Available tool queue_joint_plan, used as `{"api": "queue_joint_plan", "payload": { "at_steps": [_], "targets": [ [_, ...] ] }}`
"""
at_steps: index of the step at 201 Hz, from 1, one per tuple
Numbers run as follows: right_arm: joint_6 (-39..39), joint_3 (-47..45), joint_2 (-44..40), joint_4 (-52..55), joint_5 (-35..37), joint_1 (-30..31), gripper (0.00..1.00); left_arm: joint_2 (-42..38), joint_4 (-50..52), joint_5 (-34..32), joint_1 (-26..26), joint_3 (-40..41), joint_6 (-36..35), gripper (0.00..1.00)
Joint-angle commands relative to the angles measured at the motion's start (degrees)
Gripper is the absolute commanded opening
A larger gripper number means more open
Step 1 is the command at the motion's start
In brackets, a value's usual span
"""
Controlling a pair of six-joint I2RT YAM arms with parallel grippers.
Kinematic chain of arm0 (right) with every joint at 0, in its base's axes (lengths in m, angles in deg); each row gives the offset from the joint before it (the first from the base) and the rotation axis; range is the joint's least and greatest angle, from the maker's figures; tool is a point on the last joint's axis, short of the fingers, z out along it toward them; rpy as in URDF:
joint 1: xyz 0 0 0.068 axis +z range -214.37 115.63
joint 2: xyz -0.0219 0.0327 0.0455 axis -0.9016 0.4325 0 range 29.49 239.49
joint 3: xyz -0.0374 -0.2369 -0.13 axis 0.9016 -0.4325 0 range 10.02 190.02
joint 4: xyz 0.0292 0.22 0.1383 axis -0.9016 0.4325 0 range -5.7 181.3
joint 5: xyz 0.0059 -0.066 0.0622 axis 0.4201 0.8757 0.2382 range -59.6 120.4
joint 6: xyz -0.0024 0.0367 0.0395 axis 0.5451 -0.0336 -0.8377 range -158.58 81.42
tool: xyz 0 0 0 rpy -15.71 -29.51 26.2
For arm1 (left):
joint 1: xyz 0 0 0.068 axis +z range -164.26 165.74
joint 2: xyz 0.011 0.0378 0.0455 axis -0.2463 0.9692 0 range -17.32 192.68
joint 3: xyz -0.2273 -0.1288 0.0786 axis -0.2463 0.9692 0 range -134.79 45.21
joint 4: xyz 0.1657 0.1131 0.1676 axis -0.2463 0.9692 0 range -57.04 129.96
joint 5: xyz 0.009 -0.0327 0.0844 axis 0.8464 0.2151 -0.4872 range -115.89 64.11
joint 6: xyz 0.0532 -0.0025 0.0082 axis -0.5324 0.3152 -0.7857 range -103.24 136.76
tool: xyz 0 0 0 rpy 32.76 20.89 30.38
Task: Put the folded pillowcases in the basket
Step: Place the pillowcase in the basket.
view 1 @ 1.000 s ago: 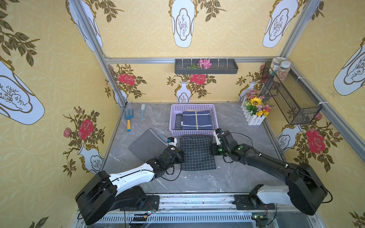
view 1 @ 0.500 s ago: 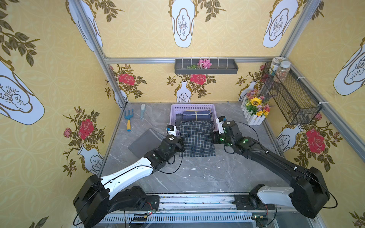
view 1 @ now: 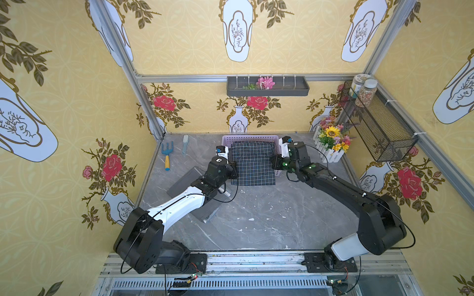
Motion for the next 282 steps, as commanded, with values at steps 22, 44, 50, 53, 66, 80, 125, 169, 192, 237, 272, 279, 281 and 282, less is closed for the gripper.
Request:
{"api": "queue_joint_plan", "payload": {
  "at_steps": [22,44,50,53,66,80,125,169,192,237,272,279,281,282],
  "targets": [
    [1.11,6.17,7.2,-5.24,-1.94,-2.6,0.05,6.63,-4.44,1.36,3.17,-4.17,-3.59,0.0],
    [0.91,9.08,11.07,-6.69,-3.04,-3.44,0.05,9.93,-5.08,2.17,4.91,-6.78,-4.44,0.0],
    [0.85,9.92,12.19,-6.9,-3.4,-3.6,0.06,10.87,-5.24,2.62,5.27,-7.52,-4.58,0.0],
    [0.83,10.31,12.77,-7.04,-3.59,-3.71,0.06,11.33,-5.34,2.84,5.29,-7.89,-4.62,0.0],
    [0.47,12.18,15.31,-7.63,-4.51,-4.31,0.06,13.37,-5.76,4.02,7.51,-9.53,-4.93,0.0],
    [0.03,14.0,18.03,-8.54,-5.24,-4.91,0.06,15.64,-6.18,4.96,8.72,-11.34,-5.19,0.0],
    [-1.61,19.23,24.86,-10.63,-7.91,-7.1,0.06,22.37,-7.04,8.39,11.0,-16.81,-5.68,0.0],
    [-2.02,21.59,27.95,-10.94,-8.89,-8.36,0.06,26.45,-6.99,9.61,11.25,-19.77,-5.72,0.0],
    [-2.06,22.02,28.75,-10.79,-9.48,-8.5,0.06,27.62,-7.07,10.03,11.27,-20.28,-5.46,0.0],
    [-2.23,22.06,28.84,-10.44,-10.06,-8.69,0.14,28.17,-7.08,11.0,11.35,-20.96,-4.6,0.26],
    [-2.57,22.02,27.56,-9.37,-11.57,-9.22,0.51,26.43,-4.68,11.09,11.44,-21.24,-3.5,0.86],
    [-2.69,21.7,27.03,-9.23,-11.66,-9.34,0.65,25.6,-4.37,10.7,11.42,-20.94,-3.29,0.95],
    [-2.66,21.53,26.83,-9.22,-11.72,-9.33,0.71,25.31,-4.23,10.57,11.39,-20.82,-3.28,0.97],
    [-2.69,21.52,26.74,-9.2,-11.71,-9.35,0.77,25.11,-4.2,10.49,11.42,-20.74,-3.23,0.99]
  ]
}}
